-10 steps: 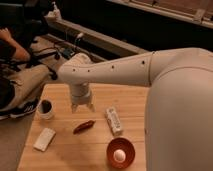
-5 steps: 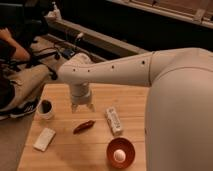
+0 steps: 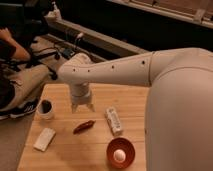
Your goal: Move the arm in a circular motion
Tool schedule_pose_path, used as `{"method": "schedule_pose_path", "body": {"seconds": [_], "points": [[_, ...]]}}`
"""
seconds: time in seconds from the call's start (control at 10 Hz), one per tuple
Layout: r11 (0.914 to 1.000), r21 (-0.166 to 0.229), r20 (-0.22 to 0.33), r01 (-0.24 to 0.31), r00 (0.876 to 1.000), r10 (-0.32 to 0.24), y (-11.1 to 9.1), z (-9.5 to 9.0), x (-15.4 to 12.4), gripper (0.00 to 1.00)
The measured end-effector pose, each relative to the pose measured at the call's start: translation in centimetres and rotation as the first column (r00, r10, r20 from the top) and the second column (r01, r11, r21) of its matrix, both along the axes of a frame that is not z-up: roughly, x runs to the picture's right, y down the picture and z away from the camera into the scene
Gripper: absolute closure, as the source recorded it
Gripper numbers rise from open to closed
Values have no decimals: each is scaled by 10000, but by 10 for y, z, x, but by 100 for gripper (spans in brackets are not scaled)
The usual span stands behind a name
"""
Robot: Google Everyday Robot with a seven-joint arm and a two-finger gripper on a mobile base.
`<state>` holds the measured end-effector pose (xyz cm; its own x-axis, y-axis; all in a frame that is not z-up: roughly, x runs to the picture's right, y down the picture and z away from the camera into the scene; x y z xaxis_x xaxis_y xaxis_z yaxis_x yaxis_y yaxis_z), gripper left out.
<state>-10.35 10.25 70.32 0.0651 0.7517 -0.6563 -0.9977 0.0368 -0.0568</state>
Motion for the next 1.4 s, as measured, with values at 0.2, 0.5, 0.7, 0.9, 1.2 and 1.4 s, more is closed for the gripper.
{"method": "schedule_pose_path", "body": {"seconds": [0.2, 0.5, 0.7, 0.9, 1.2, 1.4], "points": [[10000, 0, 1, 1, 10000, -1, 0, 0, 0, 35], [10000, -7, 1, 5, 10000, -5, 0, 0, 0, 35], [10000, -6, 1, 4, 10000, -4, 0, 0, 0, 35], [10000, -6, 3, 6, 10000, -6, 0, 0, 0, 35], [9998, 174, 127, 117, 9998, -119, -12, 8, -8, 35], [9960, 737, 537, 501, 9971, -541, -56, 30, -37, 35]]}}
